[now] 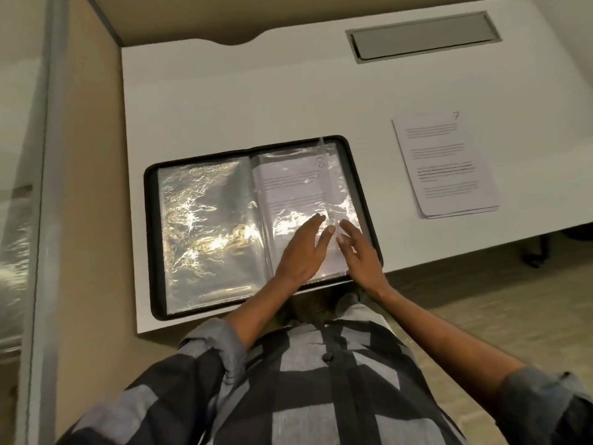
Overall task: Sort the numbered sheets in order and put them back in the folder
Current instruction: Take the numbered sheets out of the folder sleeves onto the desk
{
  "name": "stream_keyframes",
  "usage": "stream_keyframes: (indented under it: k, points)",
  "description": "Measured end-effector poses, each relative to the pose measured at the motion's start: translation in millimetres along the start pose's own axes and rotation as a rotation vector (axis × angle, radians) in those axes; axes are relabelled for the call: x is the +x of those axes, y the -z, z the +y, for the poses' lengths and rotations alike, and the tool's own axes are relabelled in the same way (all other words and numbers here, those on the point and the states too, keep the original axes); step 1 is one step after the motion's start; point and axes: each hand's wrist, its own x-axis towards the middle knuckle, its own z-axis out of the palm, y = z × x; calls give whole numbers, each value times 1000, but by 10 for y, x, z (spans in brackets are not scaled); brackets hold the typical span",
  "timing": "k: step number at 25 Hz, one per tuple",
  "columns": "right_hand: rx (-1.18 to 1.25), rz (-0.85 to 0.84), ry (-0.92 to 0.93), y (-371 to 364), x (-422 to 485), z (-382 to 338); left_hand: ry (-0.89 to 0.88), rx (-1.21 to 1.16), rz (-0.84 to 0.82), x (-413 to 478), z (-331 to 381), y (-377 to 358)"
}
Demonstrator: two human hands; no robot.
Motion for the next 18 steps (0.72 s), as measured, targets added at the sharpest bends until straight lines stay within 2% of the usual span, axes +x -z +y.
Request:
stream_keyframes:
  k: [6,10,14,18]
  points:
    - [-76,-178,123,-111,-25,-157,113,-216,276,221,165,339]
    - [-164,-222,197,-134,47,-165,136,-209,424,70,-75,712]
    - [-411,-200,329,-113,219,23,152,-128,530,-281,-552,1197]
    - [-639,-190,378,-40,381,193,265,-6,622,-519,-1076,1539]
